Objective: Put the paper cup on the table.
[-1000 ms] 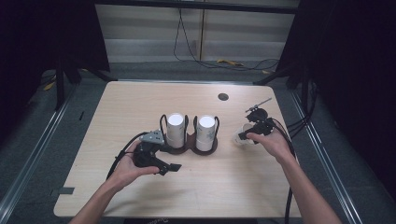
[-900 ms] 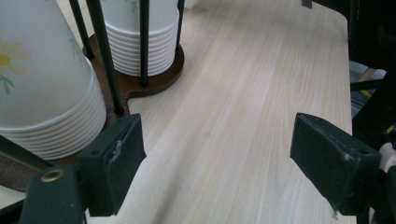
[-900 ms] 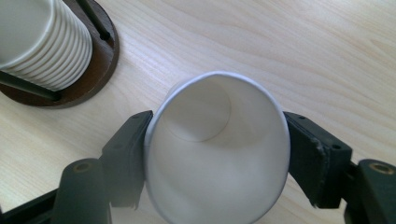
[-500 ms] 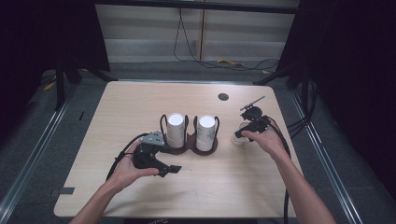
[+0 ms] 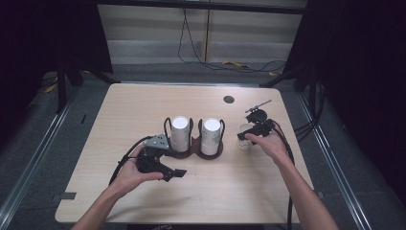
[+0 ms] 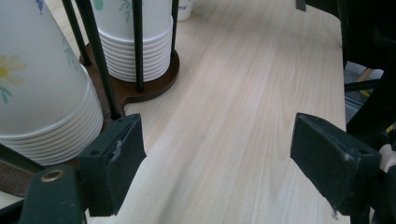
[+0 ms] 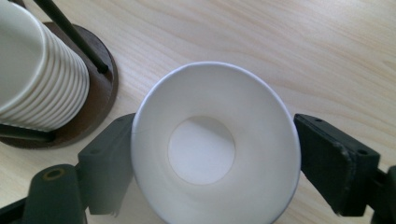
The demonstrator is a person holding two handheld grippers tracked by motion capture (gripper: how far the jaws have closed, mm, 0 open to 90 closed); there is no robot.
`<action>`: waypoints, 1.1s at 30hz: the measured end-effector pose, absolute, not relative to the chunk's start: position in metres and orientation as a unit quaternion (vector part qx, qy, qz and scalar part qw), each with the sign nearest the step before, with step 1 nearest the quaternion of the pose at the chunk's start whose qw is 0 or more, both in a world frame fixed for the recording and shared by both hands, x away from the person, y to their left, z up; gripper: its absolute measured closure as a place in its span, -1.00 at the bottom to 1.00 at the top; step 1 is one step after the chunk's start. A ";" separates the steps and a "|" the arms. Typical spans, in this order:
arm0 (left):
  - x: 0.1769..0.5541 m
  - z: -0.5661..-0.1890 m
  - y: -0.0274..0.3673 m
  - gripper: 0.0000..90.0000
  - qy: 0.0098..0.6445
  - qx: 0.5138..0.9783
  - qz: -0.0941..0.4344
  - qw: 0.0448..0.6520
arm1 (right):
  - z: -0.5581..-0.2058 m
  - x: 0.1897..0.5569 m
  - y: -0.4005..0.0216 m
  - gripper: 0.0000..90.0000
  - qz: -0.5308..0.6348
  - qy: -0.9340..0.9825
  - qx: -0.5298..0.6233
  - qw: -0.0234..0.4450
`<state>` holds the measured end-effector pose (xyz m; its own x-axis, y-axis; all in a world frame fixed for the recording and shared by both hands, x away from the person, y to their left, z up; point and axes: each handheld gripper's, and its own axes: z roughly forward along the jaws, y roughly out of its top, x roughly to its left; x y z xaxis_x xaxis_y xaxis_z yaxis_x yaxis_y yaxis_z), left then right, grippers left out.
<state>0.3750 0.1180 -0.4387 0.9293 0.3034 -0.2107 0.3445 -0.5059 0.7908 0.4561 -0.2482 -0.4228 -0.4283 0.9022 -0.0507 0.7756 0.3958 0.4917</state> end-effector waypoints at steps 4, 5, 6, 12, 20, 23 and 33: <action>0.376 -0.439 0.118 -0.61 0.189 0.868 -0.022 0.459 | -0.427 0.454 -0.250 -0.66 0.222 0.813 0.515 0.155; 0.376 -0.440 0.117 -0.61 0.188 0.868 -0.024 0.459 | -0.428 0.453 -0.251 -0.66 0.229 0.810 0.517 0.154; 0.376 -0.440 0.117 -0.61 0.187 0.870 -0.024 0.456 | -0.429 0.453 -0.252 -0.66 0.236 0.808 0.518 0.151; 0.376 -0.441 0.116 -0.61 0.188 0.870 -0.024 0.455 | -0.435 0.445 -0.255 -0.65 0.249 0.803 0.521 0.143; 0.379 -0.443 0.115 -0.62 0.196 0.870 -0.028 0.451 | -0.447 0.433 -0.260 -0.65 0.274 0.789 0.530 0.148; 0.380 -0.446 0.115 -0.63 0.203 0.870 -0.027 0.448 | -0.447 0.427 -0.261 -0.61 0.280 0.788 0.530 0.144; 0.381 -0.444 0.123 -0.62 0.233 0.866 -0.011 0.443 | -0.445 0.401 -0.274 -0.61 0.312 0.764 0.541 0.161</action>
<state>0.3810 0.1234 -0.4441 0.8908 0.3940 -0.2264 0.4142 -0.4993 0.7610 0.4011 -0.2738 -0.4454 -0.3619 0.9278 0.0910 0.7265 0.2195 0.6512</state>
